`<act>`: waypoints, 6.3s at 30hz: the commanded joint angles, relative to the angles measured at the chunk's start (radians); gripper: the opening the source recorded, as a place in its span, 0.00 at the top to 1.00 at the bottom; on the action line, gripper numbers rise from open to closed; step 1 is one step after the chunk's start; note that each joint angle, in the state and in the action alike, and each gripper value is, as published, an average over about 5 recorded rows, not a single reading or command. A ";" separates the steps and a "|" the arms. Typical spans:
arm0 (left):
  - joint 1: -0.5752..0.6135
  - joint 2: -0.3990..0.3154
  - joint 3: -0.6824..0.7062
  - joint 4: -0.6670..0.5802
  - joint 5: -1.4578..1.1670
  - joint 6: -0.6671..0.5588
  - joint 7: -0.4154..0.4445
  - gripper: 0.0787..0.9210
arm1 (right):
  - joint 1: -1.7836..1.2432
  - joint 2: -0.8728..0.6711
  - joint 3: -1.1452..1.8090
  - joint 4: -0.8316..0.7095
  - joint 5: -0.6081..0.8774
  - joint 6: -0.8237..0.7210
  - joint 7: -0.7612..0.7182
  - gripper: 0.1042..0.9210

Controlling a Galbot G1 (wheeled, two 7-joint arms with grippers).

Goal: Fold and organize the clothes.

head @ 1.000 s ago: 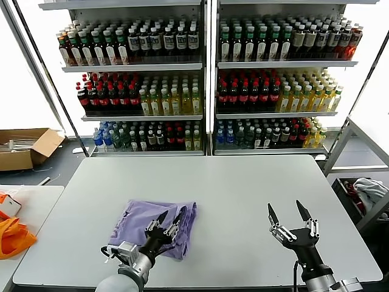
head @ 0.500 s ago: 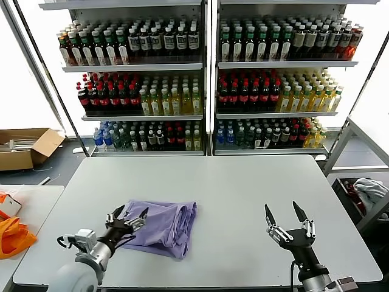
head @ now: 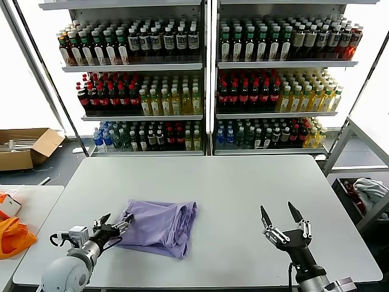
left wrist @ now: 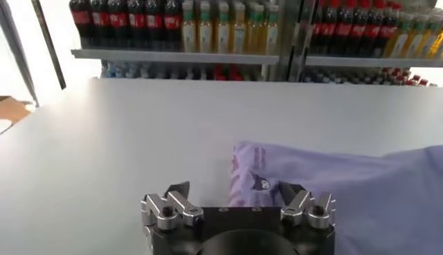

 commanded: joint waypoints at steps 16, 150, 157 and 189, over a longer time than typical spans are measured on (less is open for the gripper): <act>0.015 -0.091 -0.025 0.045 -0.053 -0.119 0.042 0.75 | -0.015 0.011 0.009 0.004 0.017 0.007 -0.010 0.12; -0.182 -0.095 0.144 -0.056 -0.086 -0.260 0.005 0.12 | 0.421 -0.133 -0.314 -0.138 0.052 -0.465 0.339 0.57; -0.161 -0.101 0.135 -0.072 -0.071 -0.253 0.006 0.12 | 0.644 0.035 -0.523 -0.396 -0.011 -0.471 0.396 0.32; -0.124 -0.111 0.038 -0.102 -0.020 -0.257 0.052 0.12 | 0.505 -0.081 -0.337 -0.108 -0.201 -0.313 0.355 0.12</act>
